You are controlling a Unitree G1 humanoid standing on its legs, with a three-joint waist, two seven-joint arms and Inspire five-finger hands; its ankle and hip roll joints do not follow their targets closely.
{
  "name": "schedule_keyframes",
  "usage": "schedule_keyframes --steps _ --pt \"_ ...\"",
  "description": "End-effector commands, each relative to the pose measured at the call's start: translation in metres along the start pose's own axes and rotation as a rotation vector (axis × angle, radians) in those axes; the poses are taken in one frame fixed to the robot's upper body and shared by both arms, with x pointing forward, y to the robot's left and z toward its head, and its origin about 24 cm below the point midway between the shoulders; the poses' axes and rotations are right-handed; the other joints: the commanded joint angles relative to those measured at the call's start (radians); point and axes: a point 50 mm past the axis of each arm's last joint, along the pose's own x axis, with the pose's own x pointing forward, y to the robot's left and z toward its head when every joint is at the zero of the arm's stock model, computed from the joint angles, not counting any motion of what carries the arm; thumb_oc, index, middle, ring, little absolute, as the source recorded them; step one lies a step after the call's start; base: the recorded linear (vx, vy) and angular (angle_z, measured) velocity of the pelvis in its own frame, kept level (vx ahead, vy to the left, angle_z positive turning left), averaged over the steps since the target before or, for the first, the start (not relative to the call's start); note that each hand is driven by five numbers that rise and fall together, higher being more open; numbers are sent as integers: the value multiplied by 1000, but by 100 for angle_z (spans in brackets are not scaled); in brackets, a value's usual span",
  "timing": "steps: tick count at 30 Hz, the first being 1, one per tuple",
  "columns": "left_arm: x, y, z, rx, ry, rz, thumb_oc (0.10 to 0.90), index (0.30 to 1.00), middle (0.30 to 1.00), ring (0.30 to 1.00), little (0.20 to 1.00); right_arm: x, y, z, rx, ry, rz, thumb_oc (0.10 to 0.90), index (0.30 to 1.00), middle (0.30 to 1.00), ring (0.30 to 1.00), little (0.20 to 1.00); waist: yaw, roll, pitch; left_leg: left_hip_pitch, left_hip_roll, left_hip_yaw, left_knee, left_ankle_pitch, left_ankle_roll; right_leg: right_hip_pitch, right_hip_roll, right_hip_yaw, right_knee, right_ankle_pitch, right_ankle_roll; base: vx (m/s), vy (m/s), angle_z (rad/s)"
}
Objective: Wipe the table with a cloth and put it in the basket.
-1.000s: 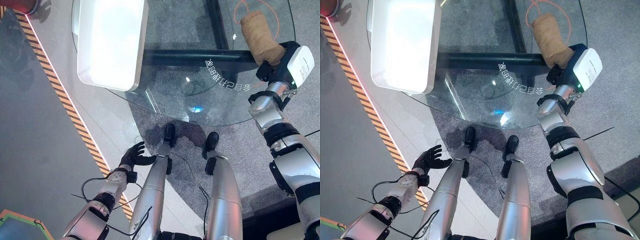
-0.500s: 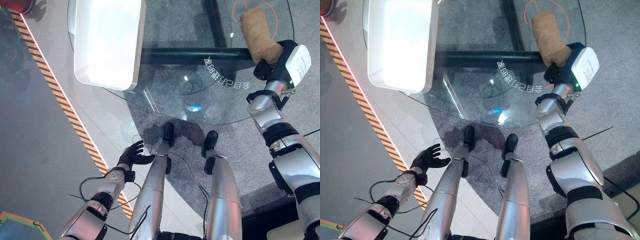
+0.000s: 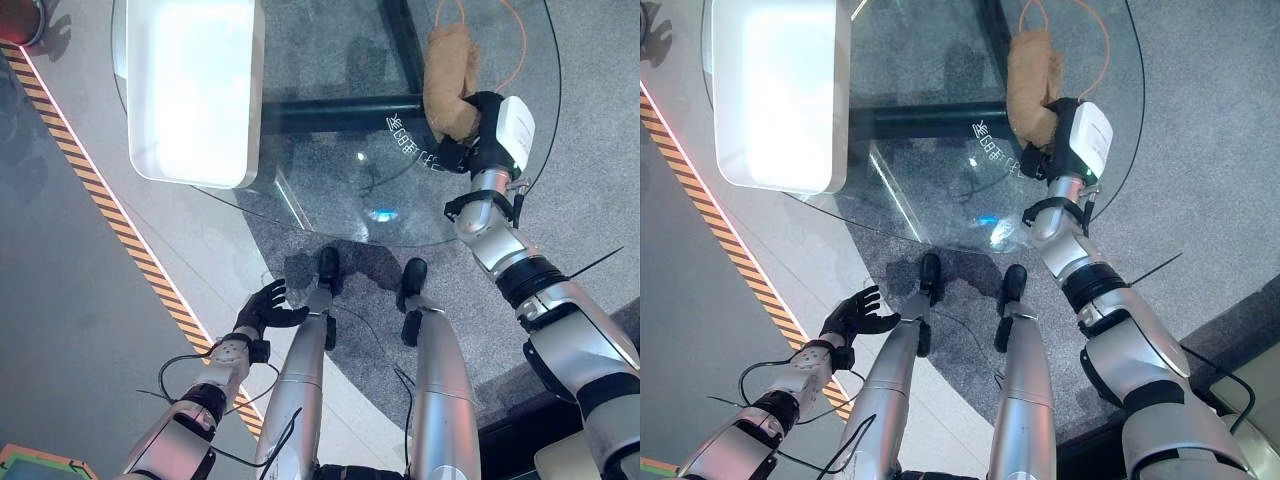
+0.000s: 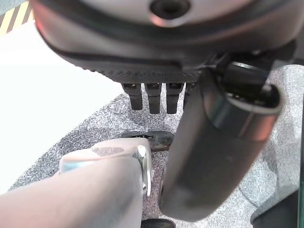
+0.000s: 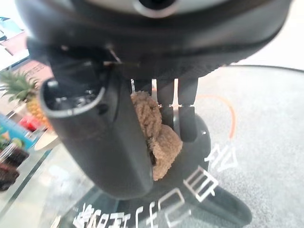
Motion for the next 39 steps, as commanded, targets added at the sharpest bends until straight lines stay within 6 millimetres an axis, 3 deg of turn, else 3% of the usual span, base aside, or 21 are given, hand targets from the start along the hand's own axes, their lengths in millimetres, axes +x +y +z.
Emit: schedule_keyframes --steps 1,9,14,28,39 --pt "-5 0 -15 -22 17 43 800 900 900 900 900 -32 46 49 -15 -263 255 100 300 300 300 200 22 18 -23 27 -54 90 65 -96 51 37 54 -39 -89 15 4 0 0 0" --pt "-4 -5 -13 -40 6 46 800 900 900 900 900 -50 64 50 -1 -291 375 100 300 300 300 200 17 19 -23 36 -54 98 54 -90 48 43 53 -35 -97 16 5 0 0 0" --pt "-4 -5 -13 -35 12 45 800 900 900 900 900 -63 73 61 15 -367 475 100 300 300 300 200 13 11 -23 39 -53 100 57 -89 44 47 50 -36 -101 20 5 0 0 0" --pt "-2 -7 -11 -25 16 40 800 900 900 900 900 -75 81 70 20 -431 616 100 300 300 300 200 13 5 -23 42 -53 99 59 -87 43 47 47 -36 -100 23 5 0 0 0" --pt "-1 -5 -7 -69 16 51 800 900 900 900 900 -72 80 71 19 -423 606 100 300 300 300 200 14 7 -23 48 -54 99 59 -84 44 51 45 -37 -98 25 4 0 0 0"
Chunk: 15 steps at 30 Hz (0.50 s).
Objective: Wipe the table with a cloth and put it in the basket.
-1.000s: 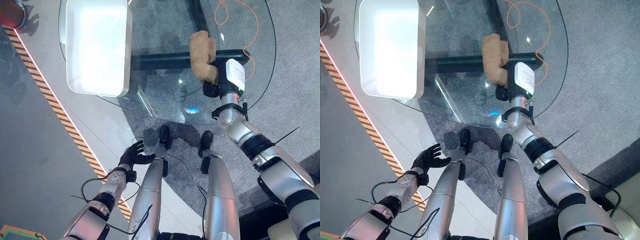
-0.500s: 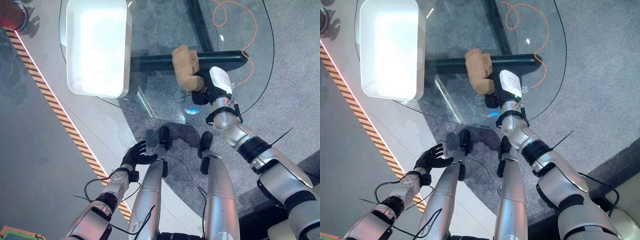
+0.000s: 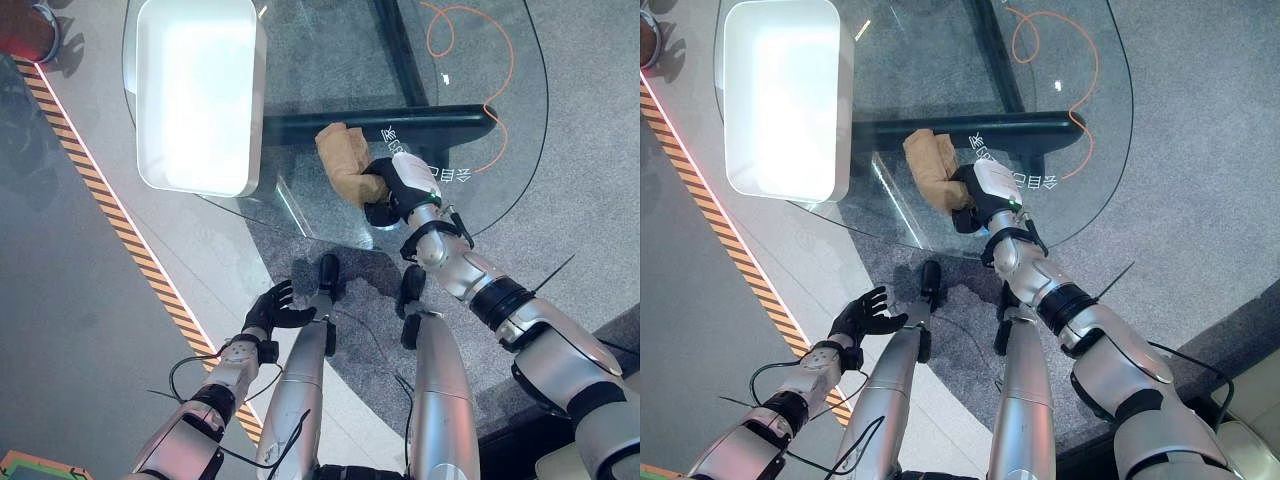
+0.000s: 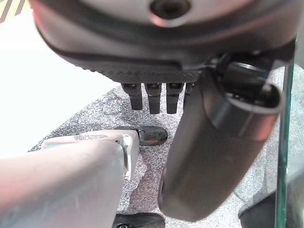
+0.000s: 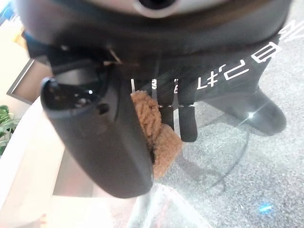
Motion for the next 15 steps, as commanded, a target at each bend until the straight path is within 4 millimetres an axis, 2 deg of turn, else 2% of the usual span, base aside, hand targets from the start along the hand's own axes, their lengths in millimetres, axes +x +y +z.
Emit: schedule_keyframes --steps 1,6,9,15 --pt "-3 8 -9 -57 21 64 800 900 900 900 900 -8 27 53 82 -243 93 100 300 300 300 200 13 7 -22 1 -57 95 91 -92 51 25 44 -38 -113 37 13 0 0 0" --pt "-3 13 -7 -115 13 93 800 900 900 900 900 -6 24 54 71 -247 81 100 300 300 300 200 16 10 -22 0 -58 94 92 -92 51 22 40 -40 -108 37 13 0 0 0" --pt "-3 20 -3 -244 -18 158 800 900 900 900 900 -5 21 52 94 -225 50 100 300 300 300 200 16 13 -22 3 -59 95 93 -91 51 22 40 -39 -107 38 12 0 0 0" --pt "-10 63 17 -654 -174 450 800 900 900 900 900 2 -3 41 239 -147 -136 100 300 300 300 200 27 22 -22 26 -61 85 91 -93 51 36 35 -32 -83 17 12 4 3 2"
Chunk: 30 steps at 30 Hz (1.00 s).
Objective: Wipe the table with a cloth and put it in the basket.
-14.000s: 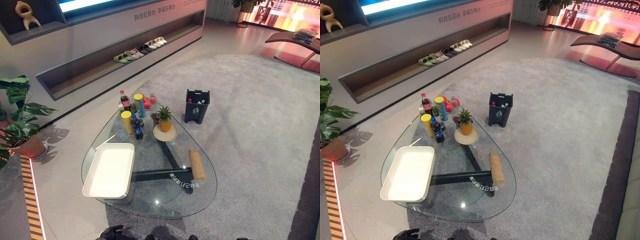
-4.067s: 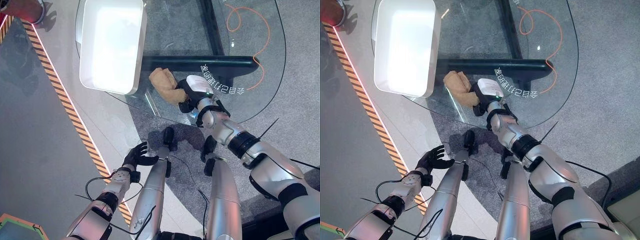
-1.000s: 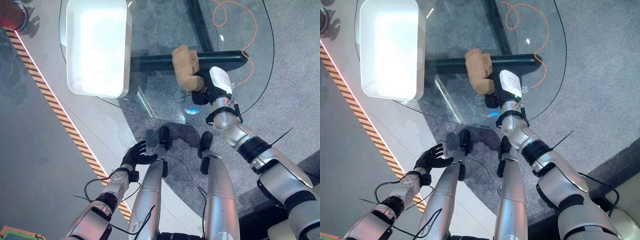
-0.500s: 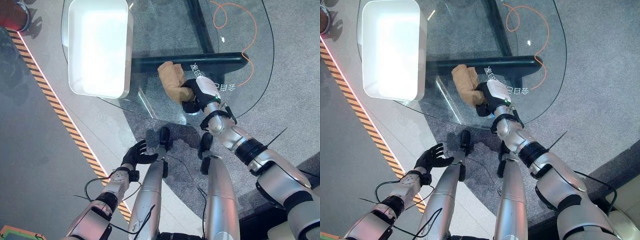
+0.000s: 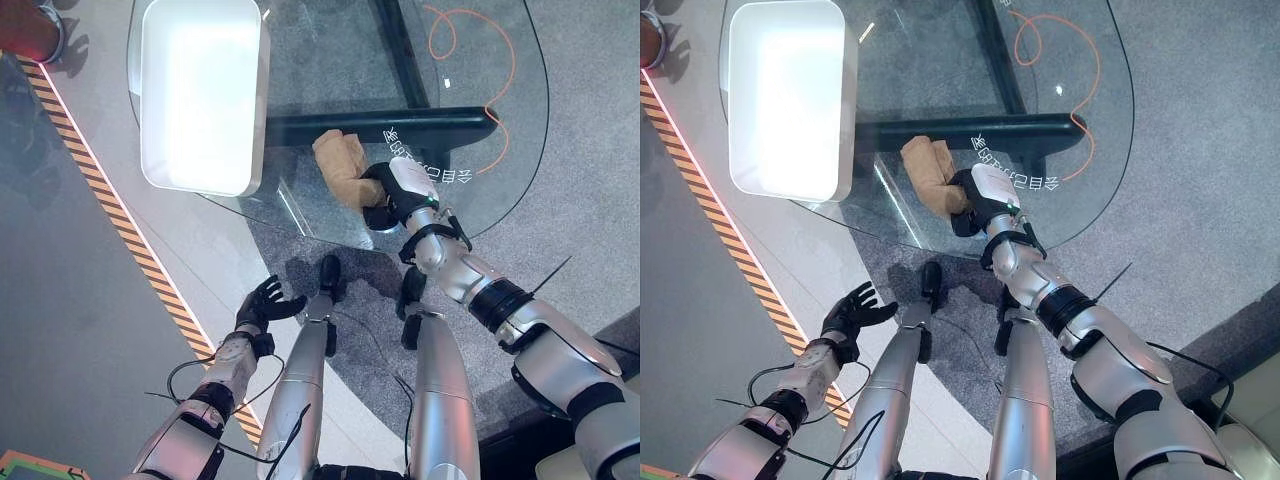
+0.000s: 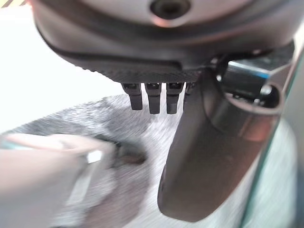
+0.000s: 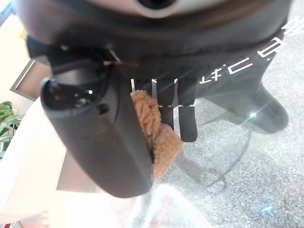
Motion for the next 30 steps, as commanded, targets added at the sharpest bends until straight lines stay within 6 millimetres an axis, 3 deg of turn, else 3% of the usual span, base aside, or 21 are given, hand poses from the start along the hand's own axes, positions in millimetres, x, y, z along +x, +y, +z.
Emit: schedule_keyframes --steps 1,8,17,25,30 --pt "-1 35 30 -233 -162 220 800 900 900 900 900 6 -12 48 207 -179 -140 100 300 300 300 200 21 23 -22 2 -55 85 91 -97 53 19 42 -33 -96 19 14 0 0 0" --pt "-3 62 69 -482 -331 375 800 900 900 900 900 11 -44 58 315 -192 -295 100 300 300 300 200 34 22 -22 5 -55 74 99 -96 55 22 39 -38 -72 3 6 -2 -2 0" --pt "-13 79 109 -642 -550 429 800 900 900 900 900 -2 -61 83 427 -337 -347 100 300 300 300 200 20 12 -22 -1 -47 74 105 -97 57 19 50 -27 -62 -13 -4 0 0 0" --pt "-28 70 149 -711 -780 347 800 900 900 900 900 -23 -69 103 475 -483 -370 100 300 300 300 200 14 -3 -22 3 -48 69 97 -99 58 35 60 -20 -75 -19 -3 0 0 0" --pt "-44 32 180 -701 -933 123 800 900 900 900 900 -35 -75 112 518 -554 -399 100 300 300 300 200 20 -11 -22 4 -50 65 102 -105 60 46 64 -22 -75 -23 0 -12 -40 0"
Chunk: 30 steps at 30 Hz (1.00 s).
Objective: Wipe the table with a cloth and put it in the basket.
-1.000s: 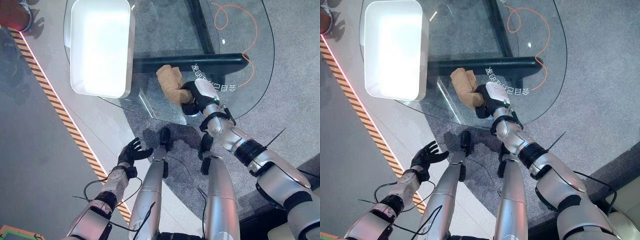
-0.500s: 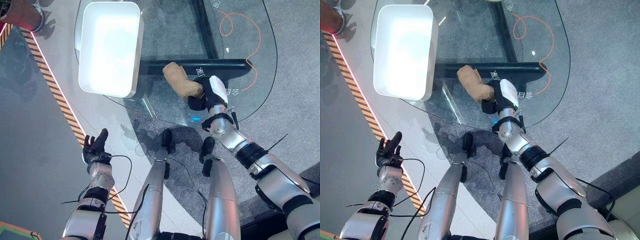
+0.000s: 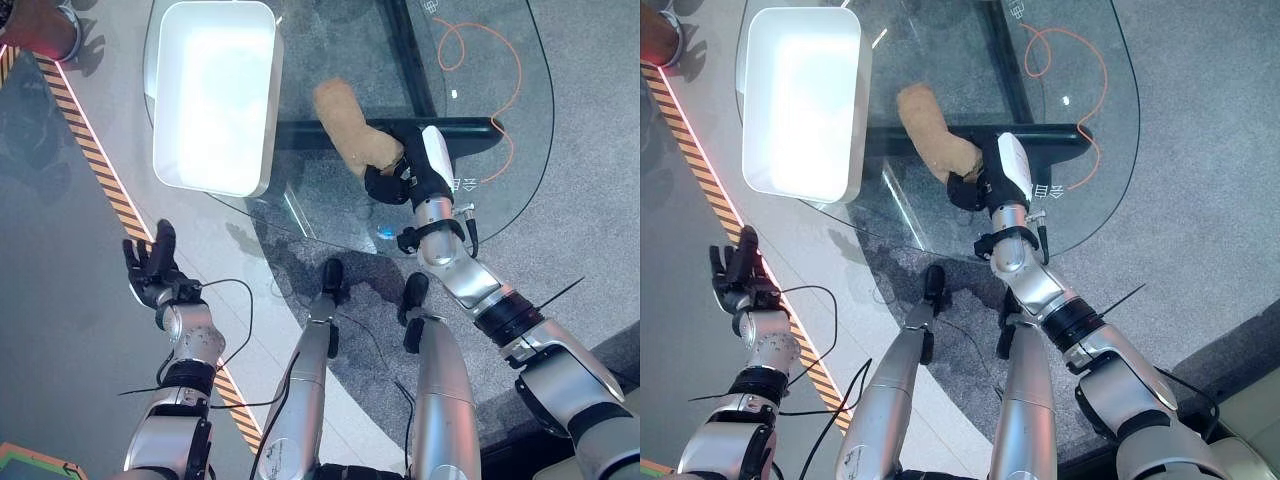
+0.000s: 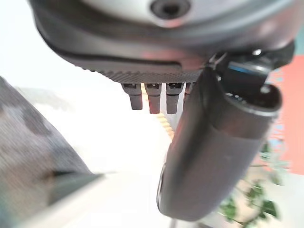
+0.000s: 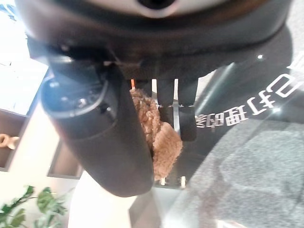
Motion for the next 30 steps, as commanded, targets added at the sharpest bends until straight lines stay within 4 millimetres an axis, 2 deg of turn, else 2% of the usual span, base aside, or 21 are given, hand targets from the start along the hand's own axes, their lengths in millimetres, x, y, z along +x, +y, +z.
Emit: schedule_keyframes --steps 1,4,5,8,12,19,30 --pt "3 -37 52 -9 -272 -221 800 900 900 900 900 -3 -12 93 218 -442 -88 100 300 300 300 200 0 -11 -24 -1 -56 70 90 -100 64 38 58 -24 -72 -8 4 -11 -52 -1" --pt "-16 -77 42 -54 -247 -424 800 900 900 900 900 -7 -15 102 251 -490 -98 100 300 300 300 200 1 -17 -24 -1 -59 68 95 -106 66 44 60 -27 -74 -7 8 -9 -45 1" --pt "-17 -79 41 -55 -244 -434 800 900 900 900 900 -8 -15 103 252 -492 -98 100 300 300 300 200 1 -18 -24 -1 -60 68 95 -107 66 45 60 -27 -74 -7 8 -9 -37 1" --pt "-35 -105 35 -67 -195 -595 800 900 900 900 900 -13 -19 110 279 -536 -108 100 300 300 300 200 -2 -24 -24 -1 -61 69 98 -111 69 49 61 -29 -77 -4 12 -9 -37 0" --pt "-54 -128 32 -113 -130 -774 800 900 900 900 900 -20 -26 117 309 -591 -121 100 300 300 300 200 -10 -31 -24 9 -63 72 93 -113 72 63 64 -29 -92 5 17 -1 -9 0" --pt "-76 -157 22 -172 -1 -992 800 900 900 900 900 -29 -33 126 349 -673 -125 100 300 300 300 200 -33 -41 -24 17 -62 81 93 -119 75 70 69 -21 -102 16 24 0 0 0" --pt "-92 -180 3 -195 225 -1108 800 900 900 900 900 -38 -35 138 390 -758 -105 100 300 300 300 200 -58 -52 -24 28 -61 90 92 -124 74 85 72 -12 -123 28 32 0 0 0"
